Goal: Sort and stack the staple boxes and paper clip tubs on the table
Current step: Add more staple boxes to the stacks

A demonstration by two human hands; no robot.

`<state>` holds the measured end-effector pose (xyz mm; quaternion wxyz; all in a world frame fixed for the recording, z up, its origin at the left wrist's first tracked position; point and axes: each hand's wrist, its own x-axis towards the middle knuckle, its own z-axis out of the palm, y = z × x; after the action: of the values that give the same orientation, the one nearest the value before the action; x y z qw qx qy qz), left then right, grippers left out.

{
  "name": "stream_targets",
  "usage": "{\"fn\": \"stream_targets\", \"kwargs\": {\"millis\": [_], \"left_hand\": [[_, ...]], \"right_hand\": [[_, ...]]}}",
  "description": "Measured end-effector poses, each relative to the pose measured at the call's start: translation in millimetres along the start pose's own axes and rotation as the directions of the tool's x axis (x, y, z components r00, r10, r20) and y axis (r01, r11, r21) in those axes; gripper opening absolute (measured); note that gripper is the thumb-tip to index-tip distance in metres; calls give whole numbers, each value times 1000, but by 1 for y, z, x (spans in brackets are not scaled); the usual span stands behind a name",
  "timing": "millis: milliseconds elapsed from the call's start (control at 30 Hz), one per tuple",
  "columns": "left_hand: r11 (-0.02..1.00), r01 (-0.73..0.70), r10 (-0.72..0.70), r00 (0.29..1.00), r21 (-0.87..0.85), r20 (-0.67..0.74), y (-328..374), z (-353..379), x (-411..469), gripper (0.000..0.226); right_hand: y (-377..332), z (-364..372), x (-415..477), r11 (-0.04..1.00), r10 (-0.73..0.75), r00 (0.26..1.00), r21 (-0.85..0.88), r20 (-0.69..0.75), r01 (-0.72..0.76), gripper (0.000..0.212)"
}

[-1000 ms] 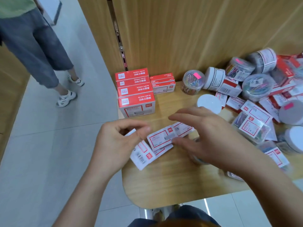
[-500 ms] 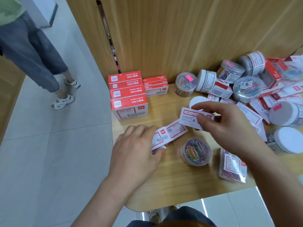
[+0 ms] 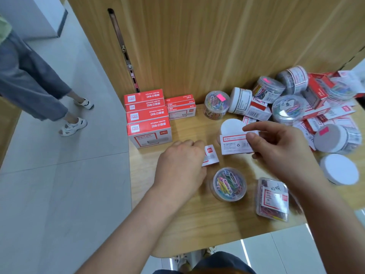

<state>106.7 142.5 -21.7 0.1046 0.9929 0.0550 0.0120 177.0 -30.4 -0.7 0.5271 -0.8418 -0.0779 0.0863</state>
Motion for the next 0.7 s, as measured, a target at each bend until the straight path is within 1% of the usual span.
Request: {"fn": "stream_targets", "kwargs": {"millis": [67, 133, 200, 267, 333, 367, 467, 500, 567, 633, 667, 700], "left_hand": [[1000, 6, -7, 999, -23, -42, -7, -2, -7, 40], [995, -29, 11, 986, -100, -169, -16, 1, -20, 48], [981, -105, 54, 955, -163, -291, -18, -1, -29, 47], [965, -158, 77, 935, -210, -346, -14, -3, -30, 45], [954, -188, 100, 934, -233, -343, -10, -2, -27, 44], [951, -195, 106, 936, -240, -337, -8, 0, -26, 44], [947, -195, 105, 940, -255, -326, -7, 3, -25, 45], [944, -193, 99, 939, -266, -329, -7, 3, -26, 45], [937, -175, 67, 940, -301, -335, -9, 3, -26, 46], [942, -133, 23, 942, -308, -336, -15, 3, -25, 47], [951, -101, 0, 945, -291, -328, -20, 3, -25, 48], [963, -67, -18, 951, -262, -310, -25, 3, -24, 49]], "right_hand": [[0, -2, 1, 999, -8, 1000, -43, -3, 8, 13], [0, -4, 1, 998, -5, 1000, -60, -16, 4, 13], [0, -1, 1, 1000, 22, 999, -14, 23, -22, 12], [-4, 8, -1, 992, 68, 990, 98, 123, -80, 12], [-10, 19, -4, 966, 114, 970, 204, 216, -159, 11], [-12, 23, -5, 955, 131, 959, 228, 251, -190, 13], [-13, 28, -6, 958, 130, 936, 201, 328, -204, 33], [-14, 27, -5, 962, 120, 928, 189, 353, -197, 34], [-16, 24, -3, 957, 99, 915, 213, 391, -195, 25], [-18, 22, -2, 940, 115, 920, 258, 375, -223, 17], [-19, 20, -2, 944, 119, 932, 252, 343, -213, 17], [-20, 18, -1, 965, 98, 952, 207, 291, -162, 17]]}}
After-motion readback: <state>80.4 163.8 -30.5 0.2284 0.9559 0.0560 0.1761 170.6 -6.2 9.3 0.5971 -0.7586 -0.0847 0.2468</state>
